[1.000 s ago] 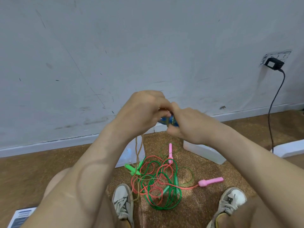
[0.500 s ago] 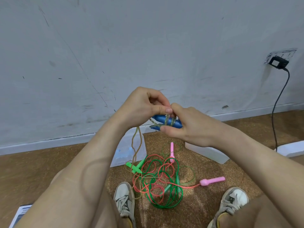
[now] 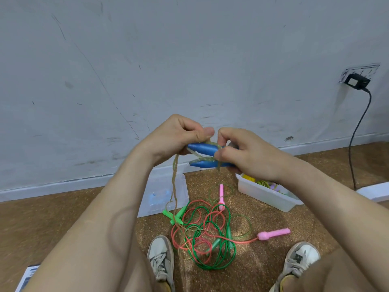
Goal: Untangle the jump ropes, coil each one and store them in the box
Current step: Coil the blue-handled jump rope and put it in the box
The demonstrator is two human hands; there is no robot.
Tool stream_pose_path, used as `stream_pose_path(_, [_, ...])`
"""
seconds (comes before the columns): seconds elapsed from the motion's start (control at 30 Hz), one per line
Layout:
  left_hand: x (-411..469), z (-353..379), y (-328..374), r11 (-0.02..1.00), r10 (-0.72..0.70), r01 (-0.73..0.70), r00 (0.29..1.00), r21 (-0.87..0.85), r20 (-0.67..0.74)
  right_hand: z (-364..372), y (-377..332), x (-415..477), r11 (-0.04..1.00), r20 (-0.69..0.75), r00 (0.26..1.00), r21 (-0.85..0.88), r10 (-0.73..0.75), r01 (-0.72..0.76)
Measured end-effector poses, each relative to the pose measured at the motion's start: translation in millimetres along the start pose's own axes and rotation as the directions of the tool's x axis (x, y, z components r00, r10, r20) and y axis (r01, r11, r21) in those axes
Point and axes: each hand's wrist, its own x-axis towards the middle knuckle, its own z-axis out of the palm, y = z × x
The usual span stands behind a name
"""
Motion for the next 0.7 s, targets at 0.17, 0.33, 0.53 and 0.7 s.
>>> stream_pose_path(0.17, [5.8,11.1,-14.0,0.919,-0.048,0.108,0.985,-0.38,0.164,0.2,-8.8,1.1,0.894,0.025,0.997,0.442,0.067,-0.071])
stream_pose_path(0.33, [12.0,44.4,-12.6,0.934,-0.124,0.108,0.992,-0.34,-0.027,-3.8,-2.9,6.8,0.802,-0.075,0.959,0.568,0.273,-0.184])
stream_pose_path(0.53, [9.6,53.1,-13.7,0.989,-0.082,0.102,0.98,0.103,-0.184,-12.1,15.3,16.0,0.922,-0.307,0.911,0.353,0.275,-0.159])
stream_pose_path(0.7, [-1.0,45.3,-11.6,0.536,0.183,-0.021,0.979,0.844,-0.092,-20.8,31.2,17.8,0.979,-0.356,0.931,-0.144,0.086,-0.145])
